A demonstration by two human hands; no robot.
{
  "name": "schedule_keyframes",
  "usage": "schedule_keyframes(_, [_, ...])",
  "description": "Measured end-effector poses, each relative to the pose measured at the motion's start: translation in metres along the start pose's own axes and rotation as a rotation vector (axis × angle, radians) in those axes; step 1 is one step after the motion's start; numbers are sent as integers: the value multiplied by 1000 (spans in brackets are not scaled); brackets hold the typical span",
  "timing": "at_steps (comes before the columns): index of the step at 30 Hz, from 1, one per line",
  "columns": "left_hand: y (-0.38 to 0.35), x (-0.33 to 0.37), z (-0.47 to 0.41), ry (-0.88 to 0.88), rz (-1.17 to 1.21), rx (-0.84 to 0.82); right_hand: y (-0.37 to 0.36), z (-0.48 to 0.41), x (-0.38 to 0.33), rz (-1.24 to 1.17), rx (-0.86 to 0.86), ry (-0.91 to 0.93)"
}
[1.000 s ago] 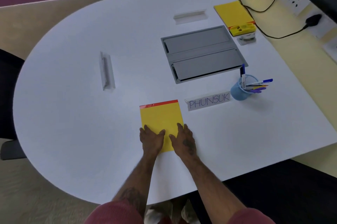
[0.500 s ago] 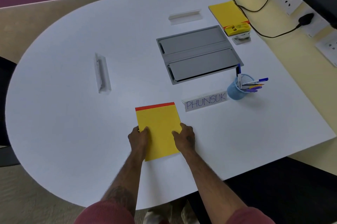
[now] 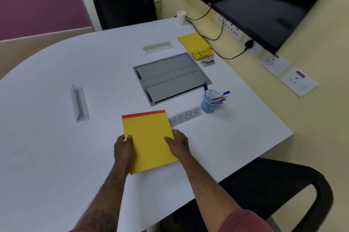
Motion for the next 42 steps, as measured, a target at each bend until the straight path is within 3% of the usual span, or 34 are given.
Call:
schedule_keyframes(10, [-64, 89, 119, -235, 107, -33, 161, 8, 8, -135, 102, 116])
schedule_keyframes(20, [-188, 150, 256, -249, 197, -54, 351, -15, 67, -177, 164, 201])
schedule_keyframes(32, [-299, 166, 276, -174, 256, -165, 407, -78, 126, -347, 98, 144])
schedule_keyframes(42, [-378, 186, 261, -206, 252, -349, 433, -150, 163, -491, 224, -10])
Point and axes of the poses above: each hand's wrist, its own z-axis away from the middle knuckle, its own y-axis out of the back of the hand, x = y × z, the point moved 10 cm from there along -z, towards the middle knuckle, and after that the axes turned 9 degrees about x, right-handed, at the moved point
